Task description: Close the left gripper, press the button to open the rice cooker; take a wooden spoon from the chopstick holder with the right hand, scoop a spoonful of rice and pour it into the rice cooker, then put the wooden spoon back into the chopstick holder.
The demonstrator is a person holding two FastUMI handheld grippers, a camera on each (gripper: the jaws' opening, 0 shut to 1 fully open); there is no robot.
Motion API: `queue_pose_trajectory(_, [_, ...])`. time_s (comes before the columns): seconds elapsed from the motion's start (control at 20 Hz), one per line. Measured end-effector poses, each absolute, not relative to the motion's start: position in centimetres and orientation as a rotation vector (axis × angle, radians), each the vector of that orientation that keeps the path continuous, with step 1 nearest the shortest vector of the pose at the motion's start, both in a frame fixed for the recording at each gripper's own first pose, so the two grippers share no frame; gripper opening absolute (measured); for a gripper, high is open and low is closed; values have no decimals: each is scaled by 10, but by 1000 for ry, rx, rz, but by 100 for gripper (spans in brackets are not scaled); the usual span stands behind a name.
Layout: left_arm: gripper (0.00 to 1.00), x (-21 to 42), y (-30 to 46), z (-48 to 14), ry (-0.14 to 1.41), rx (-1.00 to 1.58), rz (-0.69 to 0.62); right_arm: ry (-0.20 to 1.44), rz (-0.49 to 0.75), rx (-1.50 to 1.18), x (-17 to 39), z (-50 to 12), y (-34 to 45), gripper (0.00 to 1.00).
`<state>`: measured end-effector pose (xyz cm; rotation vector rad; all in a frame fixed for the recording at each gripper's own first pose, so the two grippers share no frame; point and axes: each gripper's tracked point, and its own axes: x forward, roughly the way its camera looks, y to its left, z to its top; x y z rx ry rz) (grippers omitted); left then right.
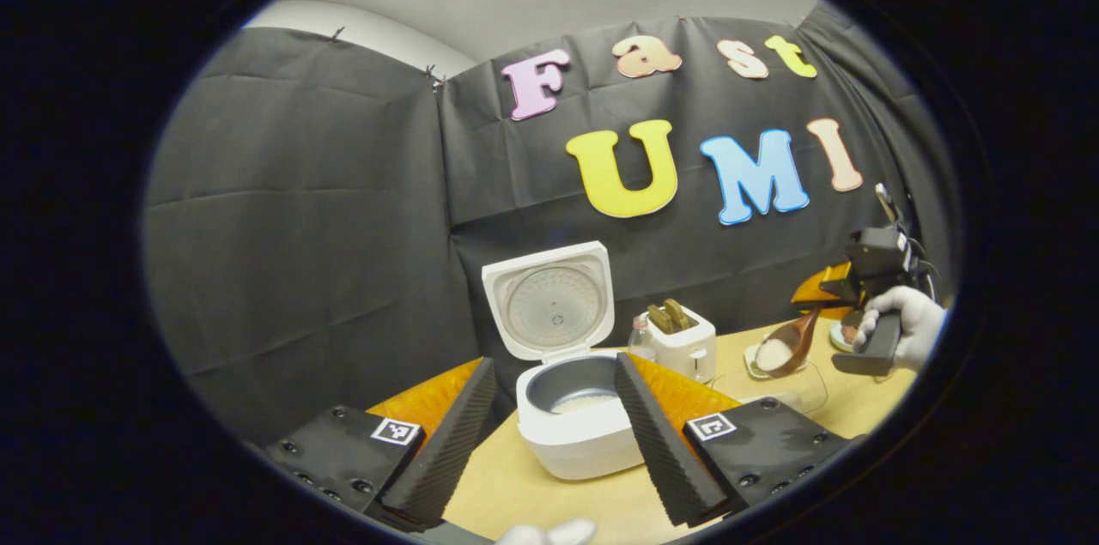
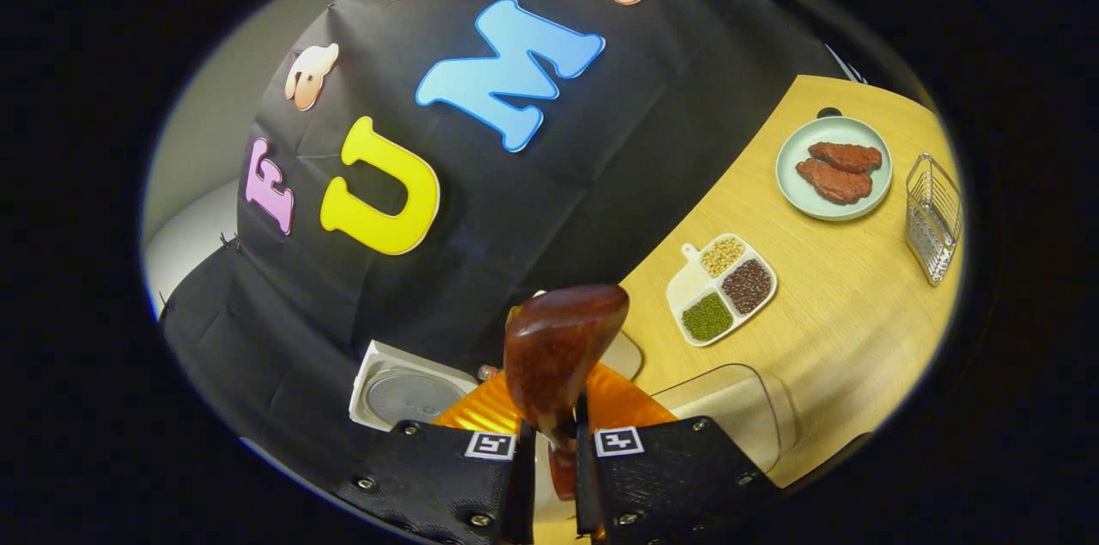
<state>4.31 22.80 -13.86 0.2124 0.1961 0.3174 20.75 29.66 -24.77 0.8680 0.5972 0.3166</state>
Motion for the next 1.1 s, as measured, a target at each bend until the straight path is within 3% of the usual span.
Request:
queue_pose_trajectory(0.5, [100,26,258,-135,167,207,371,595,449,861,205,-188,432,19])
queue_pose_trajectory(0.8, [100,16,279,-146,190,179,433,643,502,840,198,-197,518,19])
queue_pose_trajectory(1.1, [97,4,301,-147,200,177,501,670,490,736,199,-246,563,19])
